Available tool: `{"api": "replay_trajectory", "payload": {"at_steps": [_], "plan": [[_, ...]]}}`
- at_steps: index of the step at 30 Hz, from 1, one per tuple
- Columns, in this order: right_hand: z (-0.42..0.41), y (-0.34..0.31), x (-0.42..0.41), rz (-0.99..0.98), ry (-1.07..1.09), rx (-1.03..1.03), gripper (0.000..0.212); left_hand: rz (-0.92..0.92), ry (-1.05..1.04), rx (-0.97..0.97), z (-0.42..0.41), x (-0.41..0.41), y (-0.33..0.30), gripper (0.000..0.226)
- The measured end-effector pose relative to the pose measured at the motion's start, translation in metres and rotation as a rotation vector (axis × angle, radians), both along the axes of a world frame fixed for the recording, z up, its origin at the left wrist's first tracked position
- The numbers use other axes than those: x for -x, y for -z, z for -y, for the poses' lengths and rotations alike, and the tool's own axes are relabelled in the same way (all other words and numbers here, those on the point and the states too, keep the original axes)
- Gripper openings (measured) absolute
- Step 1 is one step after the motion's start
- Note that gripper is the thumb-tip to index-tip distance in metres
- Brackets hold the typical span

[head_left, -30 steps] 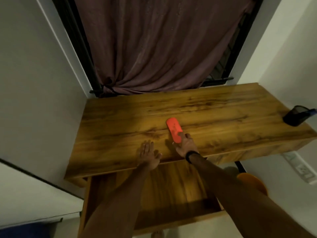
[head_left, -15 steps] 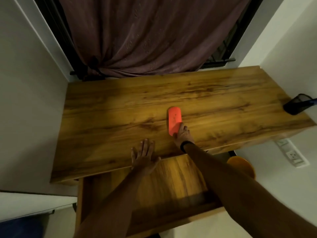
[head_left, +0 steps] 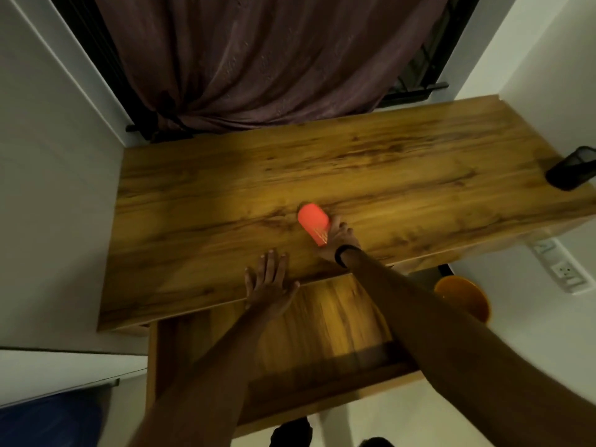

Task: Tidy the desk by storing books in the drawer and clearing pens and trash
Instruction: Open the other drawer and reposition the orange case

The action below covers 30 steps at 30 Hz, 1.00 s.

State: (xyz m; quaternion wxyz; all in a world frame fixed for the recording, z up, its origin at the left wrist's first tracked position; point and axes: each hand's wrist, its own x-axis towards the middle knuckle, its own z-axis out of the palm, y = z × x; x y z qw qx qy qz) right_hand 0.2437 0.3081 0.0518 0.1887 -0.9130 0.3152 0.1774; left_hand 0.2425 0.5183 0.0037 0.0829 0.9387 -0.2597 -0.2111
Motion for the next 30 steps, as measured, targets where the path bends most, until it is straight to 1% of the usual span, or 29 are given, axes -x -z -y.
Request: {"api": "replay_trajectory", "payload": {"at_steps": [2,5,7,9,11,13,15,16,18,21,23,24,26,27,29,30], "plan": [[-0.004,0.0,0.031,0.026,-0.075,0.003,0.105,-0.002,-0.014,0.002,0.001,0.001,-0.001,0.076],[-0.006,-0.002,0.075,0.109,-0.211,-0.036,0.089,0.01,-0.048,-0.011,0.002,0.01,0.0,0.072],[-0.003,-0.002,0.105,0.092,-0.353,-0.089,0.087,0.039,-0.095,0.017,-0.001,0.024,0.002,0.069],[0.001,0.003,0.136,0.064,-0.459,-0.135,0.086,0.076,-0.167,0.087,-0.007,0.044,0.005,0.073],[0.006,0.013,0.163,-0.044,-0.543,-0.162,0.085,0.08,-0.24,0.157,-0.01,0.069,0.002,0.077],[0.01,0.024,0.182,-0.206,-0.629,-0.124,0.093,0.066,-0.27,0.164,-0.01,0.1,0.0,0.075],[0.012,0.033,0.196,-0.323,-0.683,-0.105,0.101,0.029,-0.28,0.178,-0.007,0.132,-0.002,0.078],[0.013,0.038,0.201,-0.368,-0.711,-0.1,0.101,-0.005,-0.275,0.182,-0.005,0.146,-0.002,0.079],[0.014,0.049,0.212,-0.428,-0.754,-0.082,0.094,-0.064,-0.275,0.174,-0.002,0.173,0.002,0.082],[0.019,0.061,0.225,-0.48,-0.803,-0.06,0.086,-0.126,-0.332,0.14,-0.008,0.21,0.008,0.084],[0.021,0.065,0.234,-0.442,-0.792,-0.054,0.085,-0.116,-0.352,0.133,-0.012,0.234,0.009,0.079],[0.02,0.064,0.24,-0.397,-0.751,-0.064,0.084,-0.101,-0.372,0.137,-0.015,0.242,0.009,0.077],[0.015,0.058,0.251,-0.217,-0.604,-0.094,0.074,-0.051,-0.446,0.152,-0.017,0.251,0.007,0.074],[0.01,0.055,0.256,-0.1,-0.523,-0.104,0.064,-0.015,-0.515,0.152,-0.018,0.255,0.004,0.076],[-0.004,0.045,0.267,0.156,-0.329,-0.148,0.036,0.075,-0.729,0.18,-0.022,0.26,-0.001,0.088],[-0.014,0.04,0.273,0.246,-0.225,-0.191,0.03,0.114,-0.845,0.197,-0.024,0.263,-0.005,0.096]]}}
